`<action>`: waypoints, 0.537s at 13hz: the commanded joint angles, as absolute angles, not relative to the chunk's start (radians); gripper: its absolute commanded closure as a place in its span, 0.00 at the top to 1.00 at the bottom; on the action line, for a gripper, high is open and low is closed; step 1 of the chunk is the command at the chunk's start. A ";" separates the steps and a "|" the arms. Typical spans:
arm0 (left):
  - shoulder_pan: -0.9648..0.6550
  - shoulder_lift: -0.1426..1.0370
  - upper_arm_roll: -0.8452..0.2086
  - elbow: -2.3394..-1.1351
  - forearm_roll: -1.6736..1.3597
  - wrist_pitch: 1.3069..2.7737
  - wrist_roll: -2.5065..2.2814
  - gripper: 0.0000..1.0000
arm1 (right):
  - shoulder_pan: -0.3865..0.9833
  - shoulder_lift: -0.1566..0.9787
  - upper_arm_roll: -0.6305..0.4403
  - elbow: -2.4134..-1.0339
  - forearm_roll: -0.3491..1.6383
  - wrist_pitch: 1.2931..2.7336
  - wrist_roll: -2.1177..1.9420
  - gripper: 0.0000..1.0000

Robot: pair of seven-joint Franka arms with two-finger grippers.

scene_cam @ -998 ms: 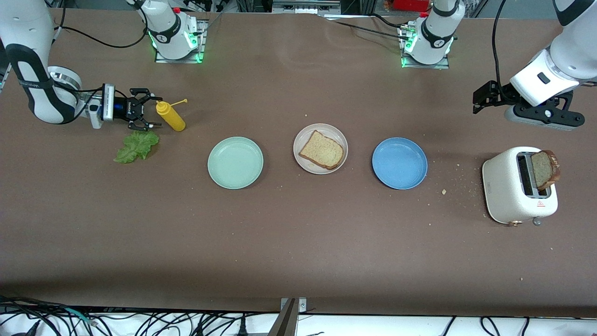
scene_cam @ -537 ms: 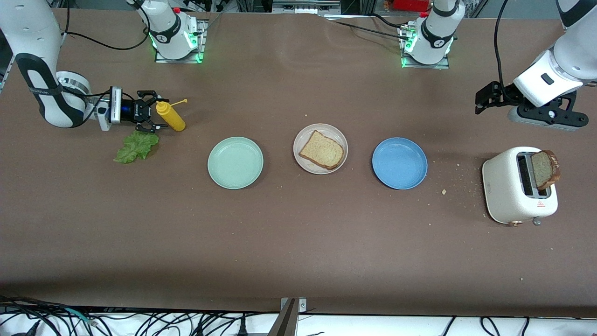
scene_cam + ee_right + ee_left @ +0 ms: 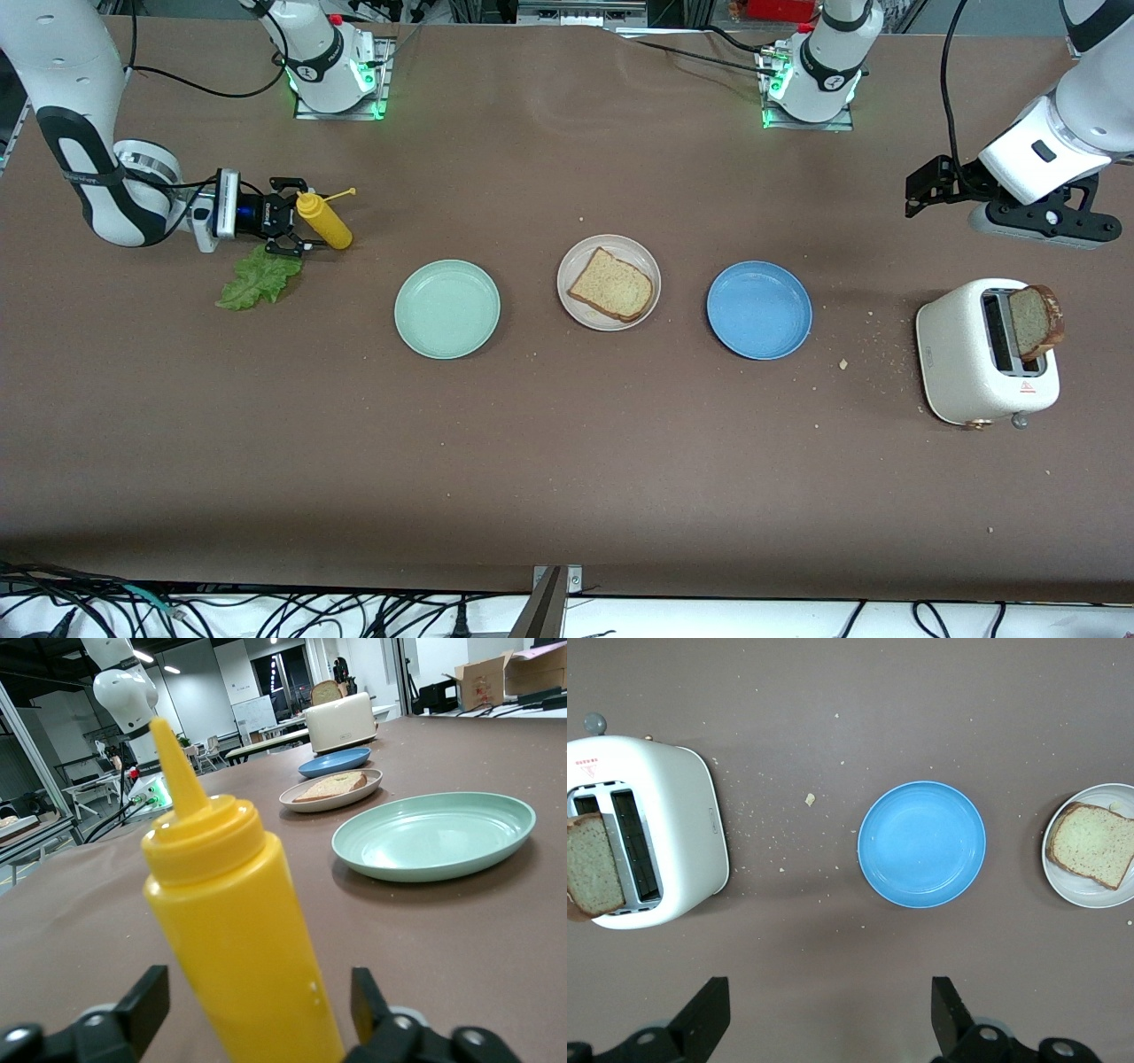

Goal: Make sandwich in beige plate with both arms
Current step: 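Grasp the yellow mustard bottle with the right gripper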

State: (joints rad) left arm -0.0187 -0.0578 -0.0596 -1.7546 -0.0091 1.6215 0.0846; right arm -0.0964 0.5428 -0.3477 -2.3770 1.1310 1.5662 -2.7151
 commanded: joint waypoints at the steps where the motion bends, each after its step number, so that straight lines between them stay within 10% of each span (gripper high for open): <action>1: -0.020 -0.049 -0.057 -1.732 -0.012 1.606 0.086 1.00 | -0.091 0.569 -0.347 -2.362 1.157 1.555 -2.766 0.60; 4: -0.020 -0.049 -0.057 -1.732 -0.012 1.605 0.086 1.00 | -0.091 0.561 -0.347 -2.347 1.158 1.555 -2.772 0.00; 7: -0.020 -0.049 -0.058 -1.732 -0.012 1.606 0.084 1.00 | -0.055 0.514 -0.348 -2.298 1.158 1.598 -2.680 0.00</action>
State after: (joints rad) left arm -0.0187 -0.0578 -0.0596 -1.7546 -0.0091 1.6215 0.0846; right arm -0.0906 0.5439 -0.3441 -2.3292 1.1369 1.5779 -2.7078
